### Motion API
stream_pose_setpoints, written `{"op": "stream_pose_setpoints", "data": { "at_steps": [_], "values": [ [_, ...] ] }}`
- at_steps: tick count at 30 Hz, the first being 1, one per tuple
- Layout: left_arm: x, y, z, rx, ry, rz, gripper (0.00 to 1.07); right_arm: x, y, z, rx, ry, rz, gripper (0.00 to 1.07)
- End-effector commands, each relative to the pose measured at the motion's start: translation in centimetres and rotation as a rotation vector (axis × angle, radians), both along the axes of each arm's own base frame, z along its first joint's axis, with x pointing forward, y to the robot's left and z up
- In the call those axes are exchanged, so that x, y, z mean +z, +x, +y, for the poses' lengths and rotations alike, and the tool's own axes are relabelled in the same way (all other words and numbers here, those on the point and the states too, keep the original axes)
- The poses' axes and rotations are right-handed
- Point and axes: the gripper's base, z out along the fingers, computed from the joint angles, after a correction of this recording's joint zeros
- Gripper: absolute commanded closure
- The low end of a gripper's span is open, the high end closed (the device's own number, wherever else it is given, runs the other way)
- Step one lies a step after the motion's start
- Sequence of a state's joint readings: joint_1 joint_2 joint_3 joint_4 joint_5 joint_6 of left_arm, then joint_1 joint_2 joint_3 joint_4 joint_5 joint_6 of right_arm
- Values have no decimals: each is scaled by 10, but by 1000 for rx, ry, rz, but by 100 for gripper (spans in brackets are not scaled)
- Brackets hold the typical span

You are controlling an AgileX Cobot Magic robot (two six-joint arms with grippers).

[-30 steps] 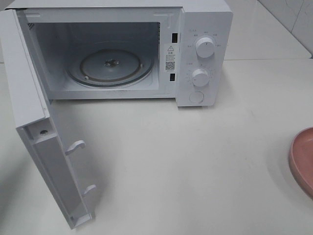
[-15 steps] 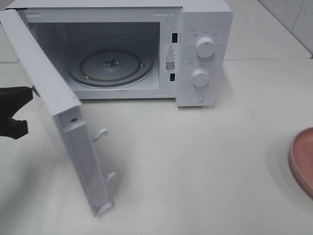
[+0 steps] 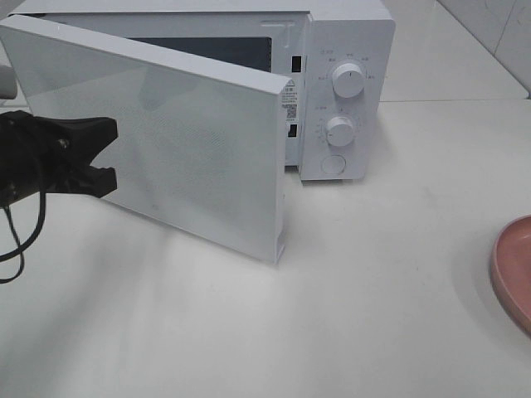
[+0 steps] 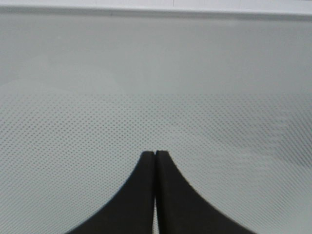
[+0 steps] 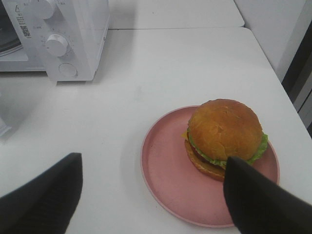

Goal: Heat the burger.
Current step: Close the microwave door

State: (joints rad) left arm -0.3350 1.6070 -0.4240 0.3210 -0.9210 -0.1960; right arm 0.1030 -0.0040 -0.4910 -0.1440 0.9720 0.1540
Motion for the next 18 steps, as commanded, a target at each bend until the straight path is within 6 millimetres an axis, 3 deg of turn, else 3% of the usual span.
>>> {"op": "stream_pose_setpoints", "data": {
  "at_steps": [1,18],
  "values": [
    [5,9,-11,25,-37,-20,107,0,-4,0,-4,-5,-33,31],
    [13,43,-63,-4,-63,-55,107,0,-4,0,-4,-5,-33,31]
  ]
}}
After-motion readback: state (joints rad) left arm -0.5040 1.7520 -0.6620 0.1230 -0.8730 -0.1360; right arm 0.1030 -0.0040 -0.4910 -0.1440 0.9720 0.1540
